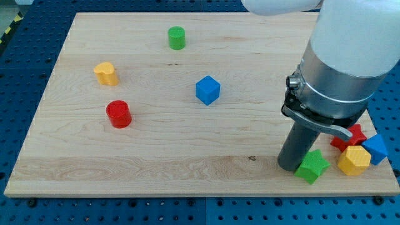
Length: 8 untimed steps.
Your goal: Move your arm to the center of the board
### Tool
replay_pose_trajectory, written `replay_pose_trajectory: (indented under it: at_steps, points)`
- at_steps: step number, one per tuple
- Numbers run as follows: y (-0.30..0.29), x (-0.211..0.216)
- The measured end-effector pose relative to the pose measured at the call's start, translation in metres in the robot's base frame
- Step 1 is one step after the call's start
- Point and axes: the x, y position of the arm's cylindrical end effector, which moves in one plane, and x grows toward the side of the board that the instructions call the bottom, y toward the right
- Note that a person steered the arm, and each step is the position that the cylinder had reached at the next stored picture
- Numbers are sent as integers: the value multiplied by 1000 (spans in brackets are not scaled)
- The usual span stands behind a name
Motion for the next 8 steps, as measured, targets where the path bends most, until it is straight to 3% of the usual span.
replay_pose_trajectory:
  at_steps: [4, 5, 8]
  points:
    - [20, 1]
    - [20, -24]
    - [12, -181]
